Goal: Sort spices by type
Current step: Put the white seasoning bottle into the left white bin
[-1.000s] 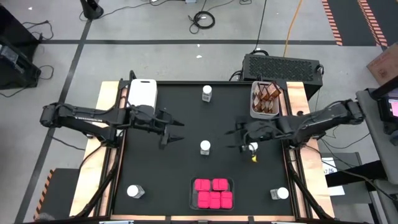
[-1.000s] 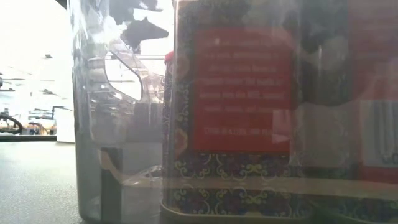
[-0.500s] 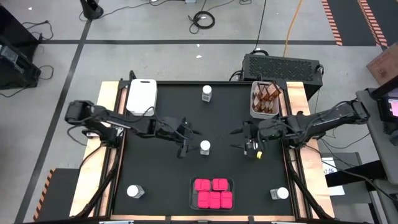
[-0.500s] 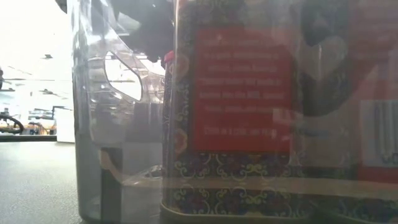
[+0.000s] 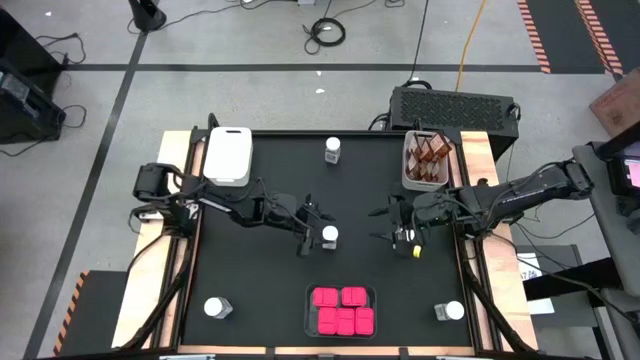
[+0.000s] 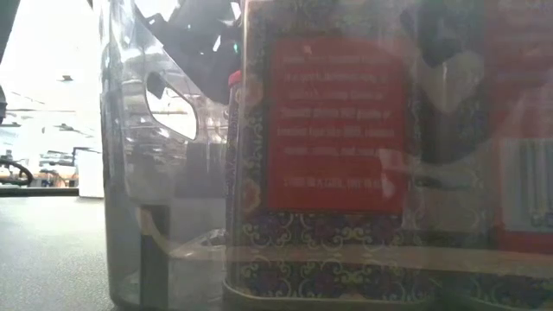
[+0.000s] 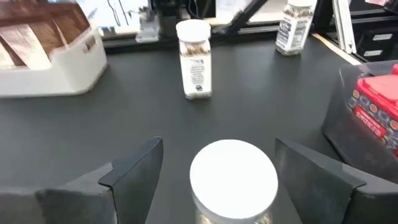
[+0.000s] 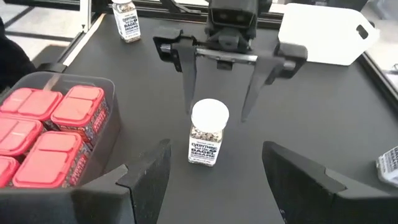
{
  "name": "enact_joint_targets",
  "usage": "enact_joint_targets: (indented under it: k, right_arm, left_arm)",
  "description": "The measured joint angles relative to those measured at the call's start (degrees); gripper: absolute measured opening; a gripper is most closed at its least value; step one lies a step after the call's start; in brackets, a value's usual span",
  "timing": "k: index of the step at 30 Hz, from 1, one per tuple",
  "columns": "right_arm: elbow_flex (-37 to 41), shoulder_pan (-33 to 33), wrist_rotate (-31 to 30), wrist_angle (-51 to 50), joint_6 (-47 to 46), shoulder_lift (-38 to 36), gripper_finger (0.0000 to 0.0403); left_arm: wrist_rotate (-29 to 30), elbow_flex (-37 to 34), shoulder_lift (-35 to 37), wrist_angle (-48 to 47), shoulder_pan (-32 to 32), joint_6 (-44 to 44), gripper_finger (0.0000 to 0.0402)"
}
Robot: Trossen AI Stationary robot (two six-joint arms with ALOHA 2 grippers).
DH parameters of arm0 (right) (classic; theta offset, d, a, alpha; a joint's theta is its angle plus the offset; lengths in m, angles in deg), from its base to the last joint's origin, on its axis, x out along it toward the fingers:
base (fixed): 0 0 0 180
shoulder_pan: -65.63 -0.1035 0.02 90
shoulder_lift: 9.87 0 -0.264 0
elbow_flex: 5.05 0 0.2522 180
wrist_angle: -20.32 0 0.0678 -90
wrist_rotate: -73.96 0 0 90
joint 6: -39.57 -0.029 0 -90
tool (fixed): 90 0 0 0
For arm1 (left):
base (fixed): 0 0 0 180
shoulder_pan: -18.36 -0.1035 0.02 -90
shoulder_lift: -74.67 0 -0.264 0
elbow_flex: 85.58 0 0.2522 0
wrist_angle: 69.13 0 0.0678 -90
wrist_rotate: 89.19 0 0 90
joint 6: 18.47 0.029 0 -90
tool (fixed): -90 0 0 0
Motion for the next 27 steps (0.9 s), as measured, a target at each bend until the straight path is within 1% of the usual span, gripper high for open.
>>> enact_joint_targets:
  k: [7,27]
  right_arm:
    - [0.0,0.31,-0.27,0.78,3.71,0.02,0.0247]
    - [0.0,0.31,-0.31,0.82,4.35,0.02,0.0247]
  left_arm:
    - [-0.23,0.0,-1.78,0.07,0.0,-1.86,0.0311]
    - [-0.23,0.0,-2.6,2.11,0.0,-3.72,0.0311]
